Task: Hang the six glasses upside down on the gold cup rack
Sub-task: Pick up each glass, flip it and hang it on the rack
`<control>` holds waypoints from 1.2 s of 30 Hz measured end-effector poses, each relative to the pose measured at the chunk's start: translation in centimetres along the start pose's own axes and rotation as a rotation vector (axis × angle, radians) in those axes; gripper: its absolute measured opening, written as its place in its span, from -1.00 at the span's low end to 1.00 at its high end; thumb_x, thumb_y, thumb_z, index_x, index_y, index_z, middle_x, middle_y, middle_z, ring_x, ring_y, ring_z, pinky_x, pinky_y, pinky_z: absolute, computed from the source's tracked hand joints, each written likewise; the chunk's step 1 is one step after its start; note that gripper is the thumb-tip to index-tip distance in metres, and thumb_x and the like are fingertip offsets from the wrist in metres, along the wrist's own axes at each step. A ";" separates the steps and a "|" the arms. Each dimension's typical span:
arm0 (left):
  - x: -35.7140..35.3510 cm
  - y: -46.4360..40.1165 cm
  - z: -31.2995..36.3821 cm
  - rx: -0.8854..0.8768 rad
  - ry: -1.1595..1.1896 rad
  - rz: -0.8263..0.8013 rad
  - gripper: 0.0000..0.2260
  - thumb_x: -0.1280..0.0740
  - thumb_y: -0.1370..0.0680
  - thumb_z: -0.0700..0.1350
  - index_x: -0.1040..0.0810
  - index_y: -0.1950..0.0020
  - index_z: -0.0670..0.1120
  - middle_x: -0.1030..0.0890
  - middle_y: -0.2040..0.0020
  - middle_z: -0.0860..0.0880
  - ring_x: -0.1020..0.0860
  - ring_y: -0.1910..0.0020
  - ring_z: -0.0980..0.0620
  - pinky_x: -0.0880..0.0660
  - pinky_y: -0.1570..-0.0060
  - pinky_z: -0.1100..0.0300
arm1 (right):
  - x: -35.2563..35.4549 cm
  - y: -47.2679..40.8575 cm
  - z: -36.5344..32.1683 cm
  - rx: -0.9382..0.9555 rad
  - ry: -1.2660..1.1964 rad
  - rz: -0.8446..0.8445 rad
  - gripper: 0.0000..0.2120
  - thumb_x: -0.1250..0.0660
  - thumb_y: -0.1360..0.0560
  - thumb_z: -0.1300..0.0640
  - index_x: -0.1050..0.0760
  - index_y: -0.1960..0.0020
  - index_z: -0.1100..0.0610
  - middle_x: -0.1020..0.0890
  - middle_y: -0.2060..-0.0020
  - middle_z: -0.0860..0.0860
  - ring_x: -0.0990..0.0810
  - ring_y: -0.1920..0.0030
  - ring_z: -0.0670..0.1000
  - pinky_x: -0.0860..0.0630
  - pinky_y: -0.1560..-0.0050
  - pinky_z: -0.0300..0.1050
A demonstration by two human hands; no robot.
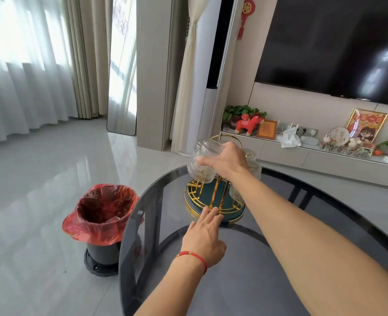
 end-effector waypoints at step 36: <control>-1.9 3.7 11.7 -0.286 0.051 0.235 -0.61 -0.34 -0.50 -0.11 -0.51 -0.34 0.03 -0.59 -0.31 0.01 -0.27 -0.48 -0.13 -0.38 -0.36 -0.11 | 20.3 19.3 22.5 -0.074 0.404 0.318 -0.80 -0.49 -0.46 0.15 -0.68 -0.08 0.06 -0.70 -0.14 0.06 -0.56 -0.22 0.20 -0.34 -0.26 0.03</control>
Point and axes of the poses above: each hand's wrist, its own y-axis away from the middle knuckle, its own x-axis out of the back of the hand, z = x × y, the point moved 1 cm from there along -y, towards the middle knuckle
